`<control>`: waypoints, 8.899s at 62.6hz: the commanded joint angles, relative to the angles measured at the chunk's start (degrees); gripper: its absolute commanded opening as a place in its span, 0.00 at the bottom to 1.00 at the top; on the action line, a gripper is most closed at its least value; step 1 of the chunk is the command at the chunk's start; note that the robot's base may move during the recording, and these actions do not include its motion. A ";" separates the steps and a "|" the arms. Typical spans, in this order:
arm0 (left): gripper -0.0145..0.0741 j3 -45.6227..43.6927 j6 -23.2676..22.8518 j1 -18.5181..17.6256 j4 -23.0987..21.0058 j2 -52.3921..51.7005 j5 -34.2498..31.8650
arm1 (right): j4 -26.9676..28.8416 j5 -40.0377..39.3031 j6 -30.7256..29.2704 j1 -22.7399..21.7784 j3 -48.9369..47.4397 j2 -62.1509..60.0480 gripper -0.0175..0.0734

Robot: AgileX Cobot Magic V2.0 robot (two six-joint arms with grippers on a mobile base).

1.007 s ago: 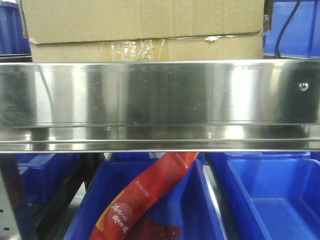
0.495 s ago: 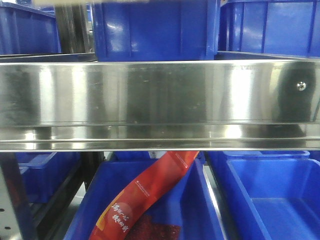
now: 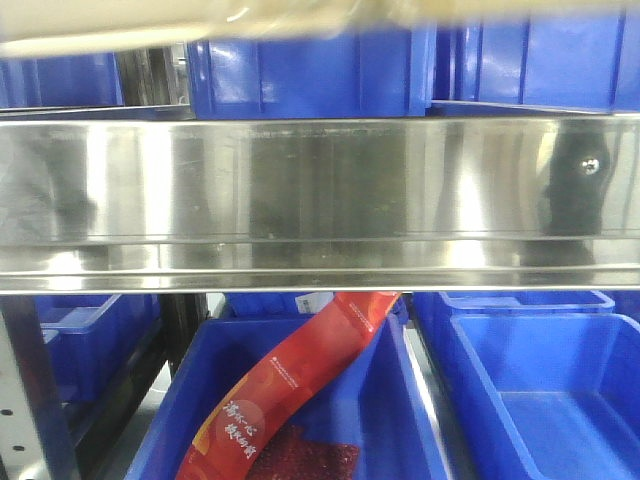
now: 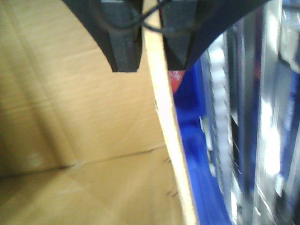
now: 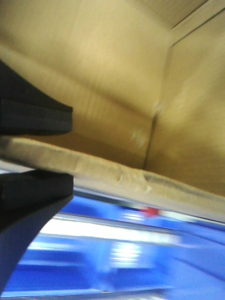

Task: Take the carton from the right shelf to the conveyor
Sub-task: 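Pull the held carton back off the shelf with both grippers, then drive the base toward the red conveyor holding the carton, then approach the conveyor and hold the carton above the grey belt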

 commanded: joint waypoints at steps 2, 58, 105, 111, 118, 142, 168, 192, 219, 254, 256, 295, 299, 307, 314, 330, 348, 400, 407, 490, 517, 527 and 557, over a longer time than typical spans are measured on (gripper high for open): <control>0.15 0.49 0.62 -1.27 -2.17 -2.11 -2.48 | 1.64 -4.53 -1.12 0.28 4.45 -2.97 0.12; 0.15 0.49 0.62 -1.27 -2.17 -2.10 -2.48 | 2.41 -6.55 -1.12 0.28 5.53 -3.66 0.12; 0.15 0.49 0.62 -1.27 -2.17 -2.10 -2.48 | 2.41 -6.55 -1.12 0.28 5.53 -3.66 0.12; 0.15 0.49 0.62 -1.27 -2.17 -2.10 -2.48 | 2.41 -6.55 -1.12 0.28 5.53 -3.66 0.12; 0.15 0.49 0.62 -1.27 -2.17 -2.10 -2.48 | 2.41 -6.55 -1.12 0.28 5.53 -3.66 0.12; 0.15 0.49 0.62 -1.27 -2.17 -2.10 -2.48 | 2.41 -6.55 -1.12 0.28 5.53 -3.66 0.12; 0.15 0.49 0.62 -1.27 -2.17 -2.10 -2.48 | 2.41 -6.55 -1.12 0.28 5.53 -3.66 0.12; 0.15 0.49 0.62 -1.27 -2.17 -2.10 -2.48 | 2.41 -6.55 -1.12 0.28 5.53 -3.66 0.12; 0.15 0.49 0.62 -1.27 -2.17 -2.10 -2.48 | 2.41 -6.55 -1.12 0.28 5.53 -3.66 0.12; 0.15 0.49 0.62 -1.27 -2.17 -2.10 -2.48 | 2.41 -6.55 -1.12 0.28 5.53 -3.66 0.12; 0.15 0.49 0.62 -1.27 -2.17 -2.10 -2.48 | 2.41 -6.55 -1.12 0.28 5.53 -3.66 0.12; 0.15 0.49 0.62 -1.27 -2.17 -2.10 -2.48 | 2.41 -6.55 -1.12 0.28 5.53 -3.66 0.12; 0.15 0.49 0.62 -1.27 -2.17 -2.10 -2.48 | 2.41 -6.55 -1.12 0.28 5.53 -3.66 0.12; 0.15 0.49 0.62 -1.27 -2.17 -2.10 -2.48 | 2.41 -6.55 -1.12 0.28 5.53 -3.66 0.12; 0.15 0.49 0.62 -1.27 -2.17 -2.10 -2.48 | 2.41 -6.55 -1.12 0.28 5.53 -3.66 0.12; 0.15 0.49 0.62 -1.27 -2.02 -2.10 -2.48 | 2.41 -6.55 -1.12 0.28 5.53 -3.66 0.12; 0.15 0.49 0.62 -1.27 0.02 -2.10 -2.48 | 2.41 -6.93 -1.12 0.28 5.53 -3.66 0.12; 0.15 0.49 0.62 -1.27 1.14 -2.10 -2.48 | 2.41 -19.83 -1.12 0.28 5.53 -0.52 0.12; 0.15 0.49 0.62 -1.27 1.29 -2.10 -2.48 | 2.41 -21.12 -1.12 0.28 5.53 -0.52 0.12; 0.15 0.49 0.62 -1.27 15.44 -2.10 -2.48 | 2.41 -21.64 -1.12 0.28 5.53 -0.52 0.12; 0.15 0.49 0.62 -1.27 15.43 -2.10 -2.48 | 2.41 -21.89 -1.12 0.28 5.53 -0.52 0.12; 0.15 0.49 0.62 -1.27 15.43 -2.10 -2.48 | 2.41 -21.99 -1.12 0.28 5.53 -0.52 0.12; 0.15 0.49 0.62 -1.27 15.43 -2.10 -2.48 | 2.41 -21.98 -1.12 0.28 5.53 -0.38 0.12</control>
